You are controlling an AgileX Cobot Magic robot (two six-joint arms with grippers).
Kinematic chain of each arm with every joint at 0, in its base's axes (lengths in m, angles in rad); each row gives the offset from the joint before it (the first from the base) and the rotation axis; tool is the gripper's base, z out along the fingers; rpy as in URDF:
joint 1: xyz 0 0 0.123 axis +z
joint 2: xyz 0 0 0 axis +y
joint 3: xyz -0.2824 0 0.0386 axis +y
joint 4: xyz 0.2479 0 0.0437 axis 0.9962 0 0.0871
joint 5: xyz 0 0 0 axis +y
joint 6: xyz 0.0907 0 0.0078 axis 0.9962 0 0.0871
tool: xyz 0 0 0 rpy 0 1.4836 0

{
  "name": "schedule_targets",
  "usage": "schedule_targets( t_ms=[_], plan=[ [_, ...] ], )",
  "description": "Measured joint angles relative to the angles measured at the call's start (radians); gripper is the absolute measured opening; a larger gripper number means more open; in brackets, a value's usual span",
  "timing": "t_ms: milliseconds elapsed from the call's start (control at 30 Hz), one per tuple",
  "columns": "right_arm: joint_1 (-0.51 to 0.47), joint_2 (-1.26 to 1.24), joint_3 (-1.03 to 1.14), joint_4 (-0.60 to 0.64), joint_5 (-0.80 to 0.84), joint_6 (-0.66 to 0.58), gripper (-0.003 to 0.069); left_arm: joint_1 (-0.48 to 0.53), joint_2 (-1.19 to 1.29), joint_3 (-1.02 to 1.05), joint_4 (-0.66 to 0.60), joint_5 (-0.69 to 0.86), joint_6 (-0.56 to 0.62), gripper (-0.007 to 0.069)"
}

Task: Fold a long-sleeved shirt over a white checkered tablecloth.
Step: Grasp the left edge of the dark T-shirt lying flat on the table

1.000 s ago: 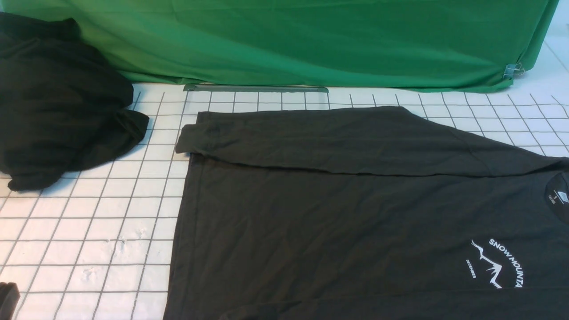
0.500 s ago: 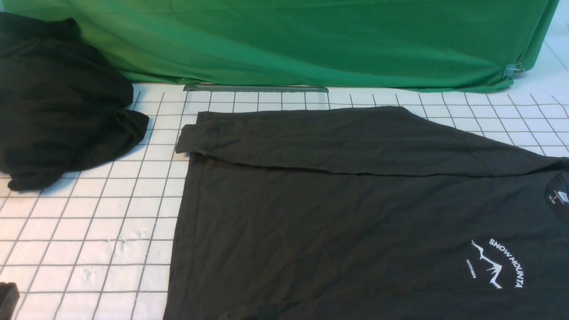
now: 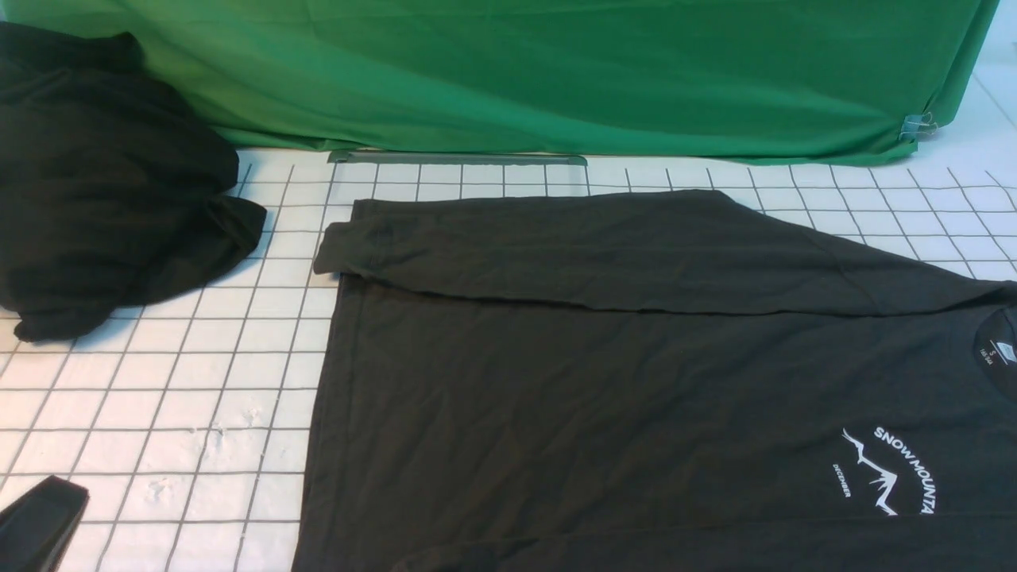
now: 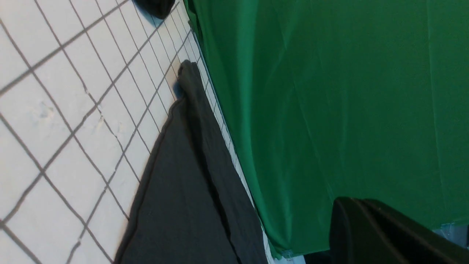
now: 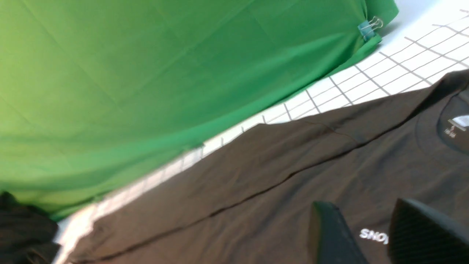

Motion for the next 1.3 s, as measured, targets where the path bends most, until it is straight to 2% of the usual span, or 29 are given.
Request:
schedule_targets(
  t_ms=[67,167,233,300,367,433,500,567,633,667,767,800,867,967,1000,1133,1233,1300],
  plan=[
    [0.0,0.0,0.0,0.003,-0.002,0.014,0.0239,0.0,0.0,0.0,0.051,-0.005,-0.002,0.0003],
    [0.0,0.0,0.0,0.005,-0.005,0.015,0.0224,0.0,0.0,0.0,0.061,-0.016,-0.003,0.0003],
    [0.0,-0.001,-0.029,0.004,0.006,-0.018,0.0169,0.0,0.0,-0.026,0.076,-0.01,0.027,0.0003],
    [0.0,-0.002,-0.1,0.001,0.009,-0.082,0.0092,0.0,0.002,-0.1,0.116,0.018,0.072,0.0003],
    [0.0,0.019,-0.198,-0.003,0.009,-0.197,0.0038,0.0,0.033,-0.208,0.195,0.057,0.108,0.0003],
    [0.0,0.095,-0.343,-0.004,0.038,-0.349,0.0015,0.0,0.154,-0.368,0.304,0.159,0.127,0.0003],
    [0.0,0.152,-0.401,-0.004,0.071,-0.404,0.001,0.0,0.257,-0.446,0.34,0.235,0.14,0.0003],
    [0.0,0.308,-0.547,-0.015,0.258,-0.516,0.0008,0.0,0.485,-0.612,0.369,0.422,0.239,0.0003],
    [0.0,0.437,-0.606,-0.036,0.405,-0.546,0.0008,0.0,0.678,-0.694,0.359,0.578,0.341,0.0003],
    [0.0,0.45,-0.611,-0.041,0.436,-0.55,0.0008,0.0,0.678,-0.701,0.357,0.577,0.353,0.0003],
    [0.0,0.615,-0.641,-0.069,0.594,-0.566,0.0008,0.0,0.921,-0.753,0.322,0.739,0.505,0.0003],
    [0.0,0.705,-0.641,-0.076,0.677,-0.576,0.001,-0.001,1.077,-0.757,0.295,0.809,0.576,0.0003],
    [0.0,0.798,-0.641,-0.079,0.733,-0.587,0.0011,-0.019,1.196,-0.754,0.269,0.849,0.646,0.0003],
    [0.0,0.859,-0.641,-0.079,0.761,-0.589,0.0014,-0.076,1.284,-0.74,0.257,0.849,0.664,0.0007],
    [0.0,0.89,-0.641,-0.078,0.764,-0.59,0.0016,-0.134,1.322,-0.734,0.27,0.823,0.646,0.0016],
    [0.0,0.917,-0.641,-0.078,0.765,-0.59,0.0019,-0.267,1.361,-0.729,0.352,0.719,0.539,0.006],
    [0.0,0.917,-0.642,-0.078,0.747,-0.59,0.0027,-0.38,1.383,-0.729,0.468,0.603,0.409,0.0146],
    [0.0,0.917,-0.642,-0.078,0.744,-0.59,0.0029,-0.401,1.388,-0.729,0.491,0.58,0.38,0.0174]
  ],
)
